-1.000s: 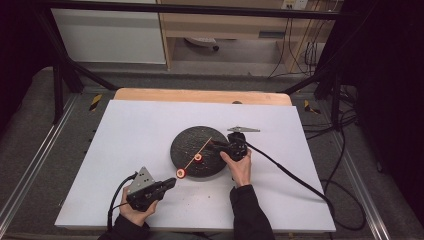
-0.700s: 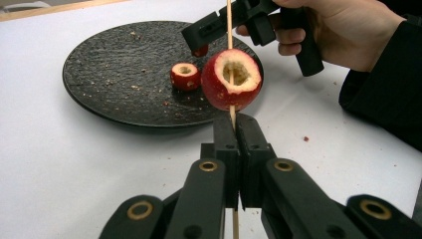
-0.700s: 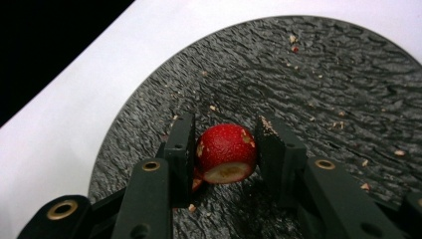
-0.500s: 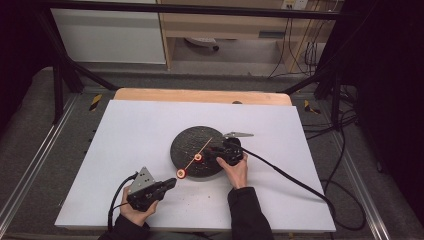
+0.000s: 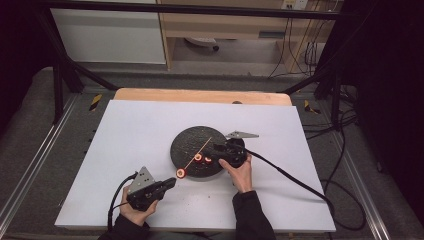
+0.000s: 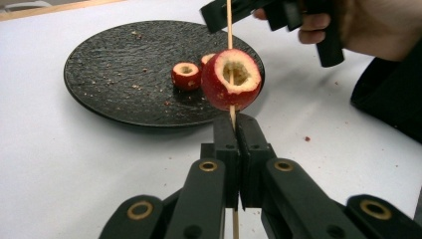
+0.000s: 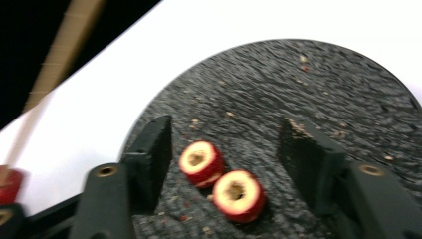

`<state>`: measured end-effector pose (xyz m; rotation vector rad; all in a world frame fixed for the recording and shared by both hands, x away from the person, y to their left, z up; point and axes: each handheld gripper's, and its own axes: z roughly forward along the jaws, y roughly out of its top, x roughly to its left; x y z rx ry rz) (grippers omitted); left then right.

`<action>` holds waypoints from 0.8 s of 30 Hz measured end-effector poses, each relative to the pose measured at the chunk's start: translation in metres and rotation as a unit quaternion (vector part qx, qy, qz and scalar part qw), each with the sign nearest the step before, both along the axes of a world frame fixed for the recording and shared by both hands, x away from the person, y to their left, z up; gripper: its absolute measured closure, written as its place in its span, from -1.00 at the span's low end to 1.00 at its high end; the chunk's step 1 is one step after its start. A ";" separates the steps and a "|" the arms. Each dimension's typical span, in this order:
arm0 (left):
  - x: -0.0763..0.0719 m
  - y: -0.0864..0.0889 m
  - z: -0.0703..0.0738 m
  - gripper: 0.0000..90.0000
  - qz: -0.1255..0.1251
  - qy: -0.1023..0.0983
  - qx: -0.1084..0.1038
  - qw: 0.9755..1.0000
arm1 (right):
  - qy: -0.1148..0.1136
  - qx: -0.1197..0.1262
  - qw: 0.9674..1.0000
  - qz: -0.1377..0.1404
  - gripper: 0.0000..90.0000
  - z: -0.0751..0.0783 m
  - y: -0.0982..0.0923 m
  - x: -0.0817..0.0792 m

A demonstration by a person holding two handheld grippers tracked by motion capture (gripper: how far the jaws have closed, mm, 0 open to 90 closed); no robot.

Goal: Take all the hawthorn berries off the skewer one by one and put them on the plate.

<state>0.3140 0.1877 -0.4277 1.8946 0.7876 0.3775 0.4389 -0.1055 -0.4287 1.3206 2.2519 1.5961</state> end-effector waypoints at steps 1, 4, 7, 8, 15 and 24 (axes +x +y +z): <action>0.000 0.000 0.000 0.96 0.000 0.000 0.000 1.000 | -0.005 0.002 1.000 0.002 -0.32 0.002 0.000 -0.003; 0.000 0.000 0.000 0.96 0.001 -0.001 0.001 1.000 | -0.017 0.013 1.000 0.006 -0.54 0.009 -0.002 -0.012; 0.000 -0.001 0.000 0.96 0.002 -0.001 0.001 1.000 | -0.025 0.021 0.999 0.015 -0.71 0.012 -0.003 -0.022; 0.001 -0.001 0.000 0.96 0.002 0.000 0.002 1.000 | -0.026 0.023 0.999 0.016 -0.76 0.012 -0.002 -0.025; 0.002 -0.001 0.000 0.96 0.007 -0.001 0.003 1.000 | -0.032 0.039 0.998 0.022 -0.90 0.010 0.001 -0.043; 0.003 -0.004 -0.001 0.96 0.009 -0.001 0.004 1.000 | -0.027 0.058 0.997 0.033 -0.91 0.004 0.009 -0.060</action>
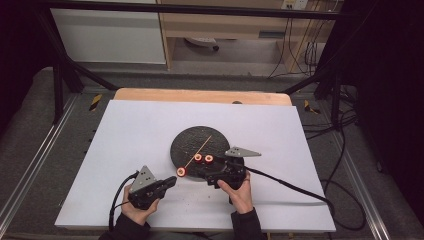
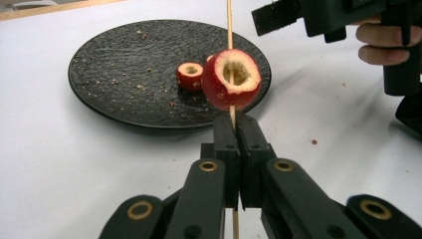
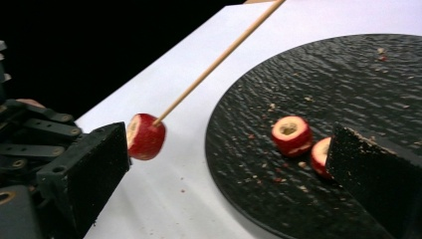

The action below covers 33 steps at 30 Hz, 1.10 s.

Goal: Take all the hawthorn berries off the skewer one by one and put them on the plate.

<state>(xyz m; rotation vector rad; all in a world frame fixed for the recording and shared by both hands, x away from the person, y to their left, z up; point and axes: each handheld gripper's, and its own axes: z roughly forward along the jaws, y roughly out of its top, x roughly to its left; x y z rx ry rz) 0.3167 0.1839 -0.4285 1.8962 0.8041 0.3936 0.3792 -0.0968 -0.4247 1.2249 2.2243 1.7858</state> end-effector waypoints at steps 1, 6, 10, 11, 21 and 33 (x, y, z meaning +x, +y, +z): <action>0.000 -0.001 0.000 0.96 0.000 0.000 0.001 1.000 | 0.002 0.003 1.000 0.001 -0.91 0.000 0.001 -0.002; 0.001 -0.005 -0.001 0.96 -0.003 0.000 0.005 1.000 | 0.004 0.017 1.000 0.005 -0.89 -0.004 0.005 -0.008; 0.000 -0.010 -0.002 0.96 -0.007 -0.001 0.006 1.000 | 0.007 0.025 1.000 0.008 -0.82 -0.009 0.008 -0.011; 0.000 -0.011 -0.002 0.96 -0.008 -0.001 0.007 1.000 | 0.007 0.026 1.000 0.007 -0.79 -0.010 0.009 -0.012; -0.002 -0.024 -0.002 0.96 -0.019 -0.006 0.011 1.000 | 0.016 0.044 0.998 0.032 -0.34 -0.014 0.011 -0.014; -0.004 -0.027 -0.002 0.96 -0.026 -0.007 0.013 1.000 | 0.047 0.065 0.995 0.059 0.28 -0.019 0.013 -0.012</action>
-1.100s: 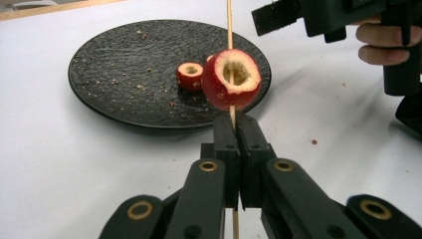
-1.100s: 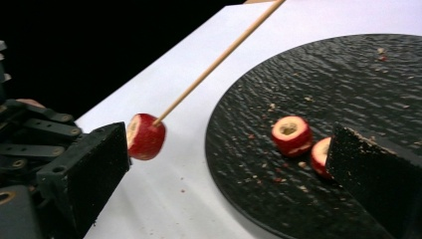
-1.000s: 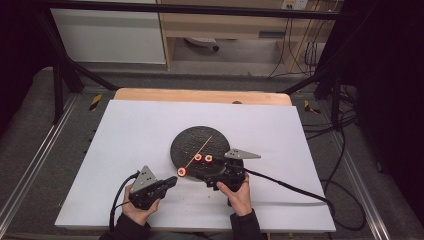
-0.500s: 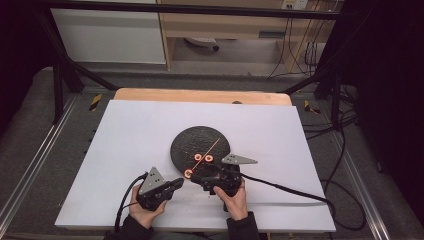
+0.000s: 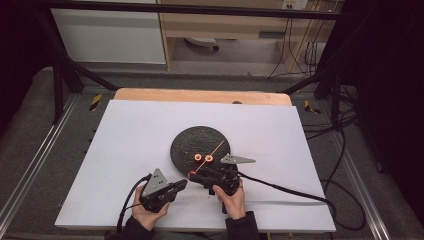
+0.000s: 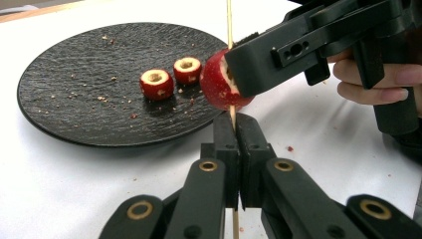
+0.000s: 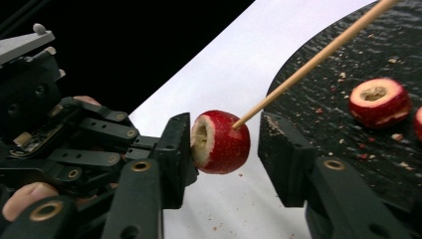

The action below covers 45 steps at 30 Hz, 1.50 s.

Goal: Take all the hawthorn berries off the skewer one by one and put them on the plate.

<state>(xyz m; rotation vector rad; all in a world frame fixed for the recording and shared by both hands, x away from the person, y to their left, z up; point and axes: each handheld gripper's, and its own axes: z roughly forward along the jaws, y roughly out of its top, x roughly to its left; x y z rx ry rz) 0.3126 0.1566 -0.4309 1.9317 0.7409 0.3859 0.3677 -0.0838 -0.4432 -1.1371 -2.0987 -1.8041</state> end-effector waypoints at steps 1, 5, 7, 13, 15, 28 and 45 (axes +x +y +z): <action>0.000 0.000 0.000 0.96 0.000 0.000 0.000 1.000 | 0.003 0.002 1.000 0.002 0.32 0.000 0.000 0.000; 0.000 -0.001 0.000 0.96 -0.002 0.000 0.000 1.000 | 0.011 0.009 1.000 0.010 0.42 -0.001 0.000 0.001; 0.000 -0.001 0.000 0.96 -0.003 0.000 -0.002 1.000 | 0.013 0.009 1.000 0.012 0.43 -0.001 0.000 0.000; -0.001 0.000 0.001 0.96 -0.003 -0.002 -0.003 1.000 | 0.019 0.014 1.000 0.014 0.45 0.001 -0.001 0.002; -0.001 0.001 0.001 0.96 -0.003 -0.002 -0.004 1.000 | 0.020 0.014 1.000 0.013 0.46 0.002 -0.001 0.002; -0.003 0.004 0.005 0.96 -0.003 -0.014 -0.011 1.000 | 0.018 0.027 0.999 0.007 0.57 0.013 -0.006 0.007; -0.006 0.010 0.009 0.96 0.000 -0.021 -0.020 1.000 | 0.013 0.030 0.999 -0.011 0.57 0.035 -0.020 0.021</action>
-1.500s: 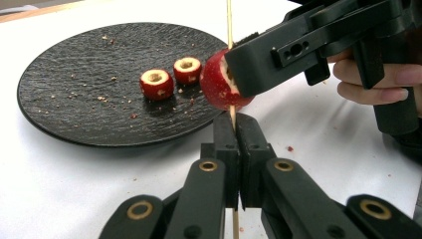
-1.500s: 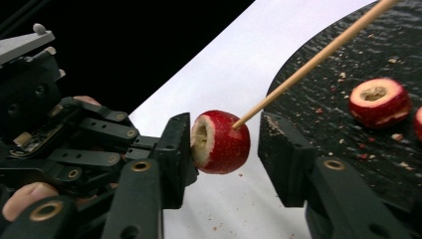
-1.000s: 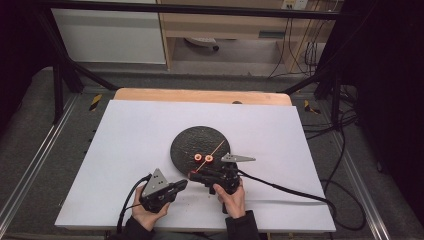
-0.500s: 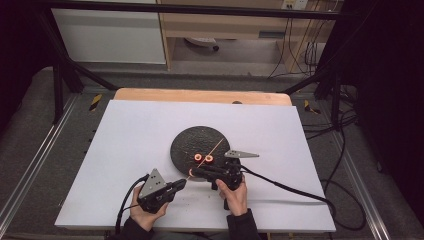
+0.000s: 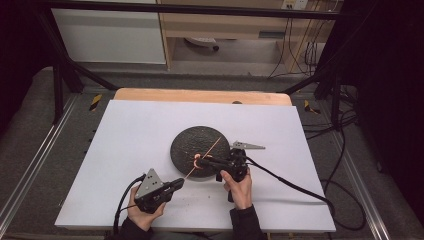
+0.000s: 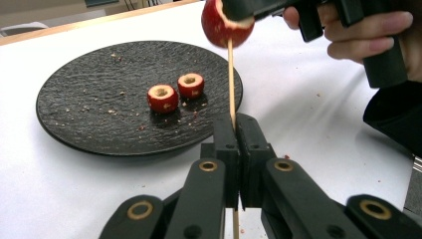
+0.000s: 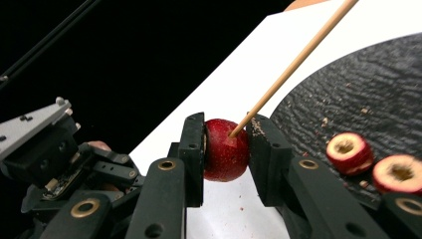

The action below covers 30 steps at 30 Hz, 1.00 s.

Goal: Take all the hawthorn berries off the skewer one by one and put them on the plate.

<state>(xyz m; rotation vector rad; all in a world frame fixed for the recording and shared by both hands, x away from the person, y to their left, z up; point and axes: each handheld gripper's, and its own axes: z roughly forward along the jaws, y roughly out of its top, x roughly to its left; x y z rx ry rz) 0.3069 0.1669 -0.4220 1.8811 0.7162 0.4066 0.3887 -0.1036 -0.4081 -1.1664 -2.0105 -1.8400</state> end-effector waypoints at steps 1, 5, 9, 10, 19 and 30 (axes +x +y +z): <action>0.000 0.000 0.000 0.96 0.000 0.000 0.000 1.000 | -0.001 0.000 1.000 -0.001 0.57 0.002 -0.002 0.001; 0.000 0.001 0.000 0.96 0.002 -0.002 -0.003 1.000 | -0.001 0.000 1.000 -0.005 0.57 0.008 -0.006 0.006; 0.000 0.002 0.001 0.96 0.002 -0.003 -0.003 1.000 | -0.002 0.001 1.000 -0.009 0.57 0.012 -0.009 0.010; 0.000 0.003 0.001 0.96 0.002 -0.003 -0.003 1.000 | -0.002 0.001 1.000 -0.010 0.57 0.013 -0.010 0.011; -0.001 0.005 0.001 0.96 0.005 -0.006 -0.004 1.000 | -0.004 0.002 1.000 -0.017 0.57 0.020 -0.017 0.018; -0.002 0.006 0.001 0.96 0.006 -0.009 -0.008 1.000 | -0.005 0.003 1.000 -0.031 0.57 0.032 -0.028 0.028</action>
